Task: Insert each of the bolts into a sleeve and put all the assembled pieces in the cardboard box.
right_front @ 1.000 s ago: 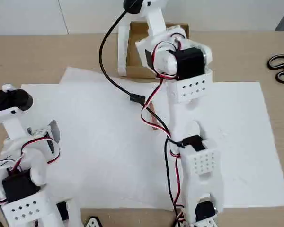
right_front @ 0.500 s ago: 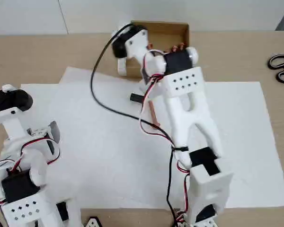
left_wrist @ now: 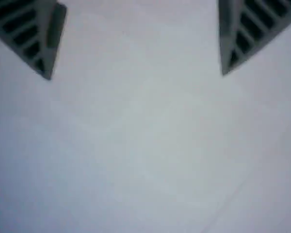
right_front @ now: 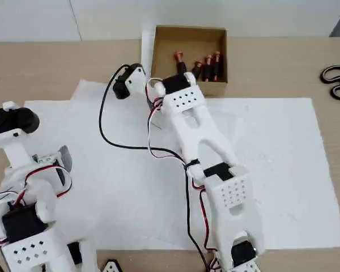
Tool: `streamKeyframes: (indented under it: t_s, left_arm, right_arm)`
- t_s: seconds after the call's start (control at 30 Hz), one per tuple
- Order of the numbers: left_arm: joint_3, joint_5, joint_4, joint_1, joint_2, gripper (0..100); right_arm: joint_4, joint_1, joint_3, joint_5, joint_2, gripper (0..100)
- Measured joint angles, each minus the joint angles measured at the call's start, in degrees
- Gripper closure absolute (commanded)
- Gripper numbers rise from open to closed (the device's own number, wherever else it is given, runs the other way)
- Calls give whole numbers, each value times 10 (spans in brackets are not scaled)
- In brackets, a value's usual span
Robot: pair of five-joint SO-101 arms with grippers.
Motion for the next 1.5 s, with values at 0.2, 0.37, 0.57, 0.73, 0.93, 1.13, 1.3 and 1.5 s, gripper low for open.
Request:
streamKeyframes:
  t_s: [0.2, 0.37, 0.57, 0.73, 0.93, 1.13, 1.3, 1.5]
  left_arm:
    - [0, 0, 0, 0, 0, 788]
    - [0, 0, 0, 0, 0, 788]
    - [0, 0, 0, 0, 0, 788]
    - [0, 0, 0, 0, 0, 788]
    - [0, 0, 0, 0, 0, 788]
    - [0, 0, 0, 0, 0, 788]
    - [0, 0, 0, 0, 0, 788]
    - [0, 0, 0, 0, 0, 788]
  right_arm:
    - [-21, -10, 1, 55, 30, 754]
    - [-40, -5, 1, 71, 40, 757]
    - [-52, -8, 0, 72, 68, 757]
    - [-58, -8, -1, 72, 84, 757]
    - [-53, -7, -6, 73, 89, 842]
    - [-47, -5, -7, 73, 89, 927]
    - [-40, -3, -8, 72, 88, 959]
    - [-33, 1, -19, 71, 90, 994]
